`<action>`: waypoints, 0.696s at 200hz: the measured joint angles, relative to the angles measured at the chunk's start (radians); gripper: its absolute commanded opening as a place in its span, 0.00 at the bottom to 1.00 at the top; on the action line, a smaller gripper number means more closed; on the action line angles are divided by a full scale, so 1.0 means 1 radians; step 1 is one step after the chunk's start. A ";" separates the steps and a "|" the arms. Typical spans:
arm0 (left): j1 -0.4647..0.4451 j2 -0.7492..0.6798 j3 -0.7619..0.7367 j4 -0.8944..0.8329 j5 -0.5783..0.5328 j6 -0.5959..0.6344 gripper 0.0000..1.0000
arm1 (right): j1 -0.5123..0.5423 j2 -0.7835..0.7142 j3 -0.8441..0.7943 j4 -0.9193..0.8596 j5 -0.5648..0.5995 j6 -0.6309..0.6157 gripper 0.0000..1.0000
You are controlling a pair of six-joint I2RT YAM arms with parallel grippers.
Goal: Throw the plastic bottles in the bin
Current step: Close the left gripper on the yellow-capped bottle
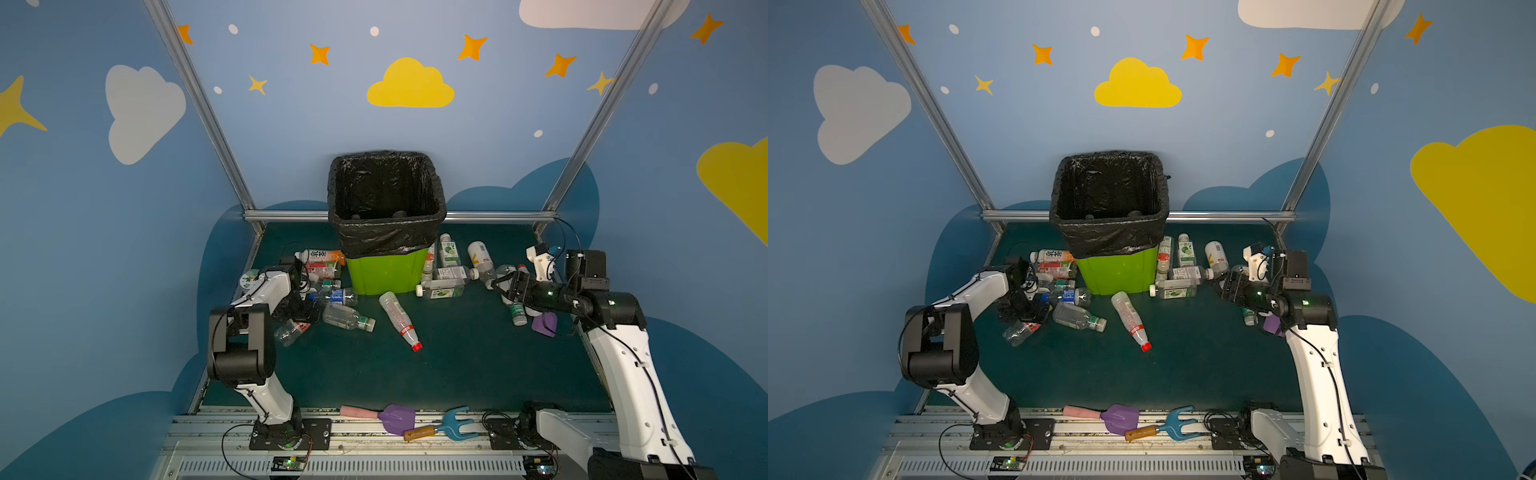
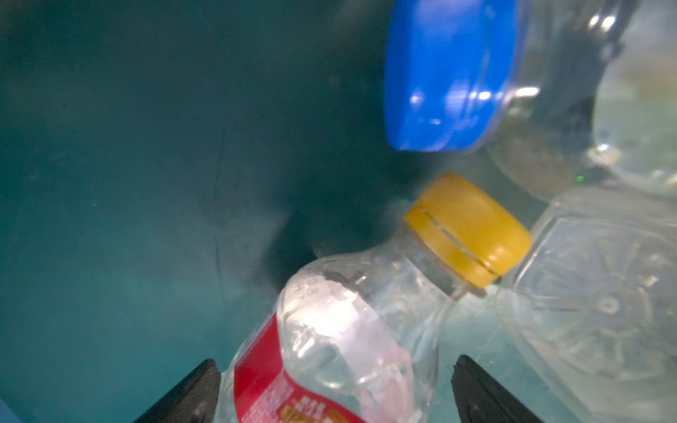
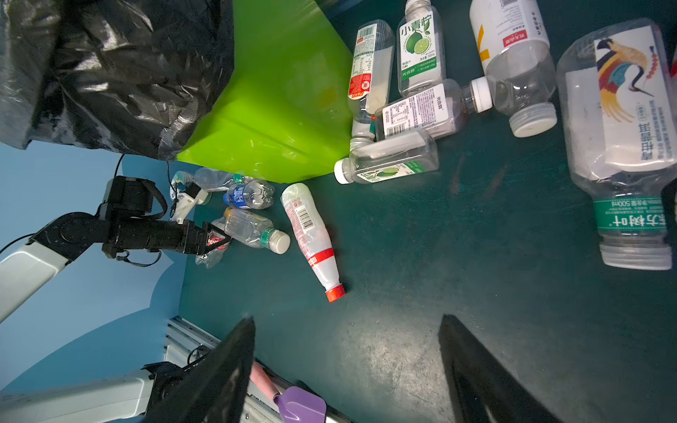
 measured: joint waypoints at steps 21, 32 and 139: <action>0.000 0.005 0.000 -0.001 0.021 -0.008 0.72 | -0.002 0.000 0.000 0.000 0.000 0.001 0.78; 0.000 0.011 0.000 -0.002 0.034 -0.014 0.68 | -0.002 0.000 0.000 0.000 0.000 0.003 0.78; 0.001 0.015 0.021 -0.046 0.058 -0.073 0.48 | -0.003 -0.024 0.000 0.000 0.002 0.008 0.78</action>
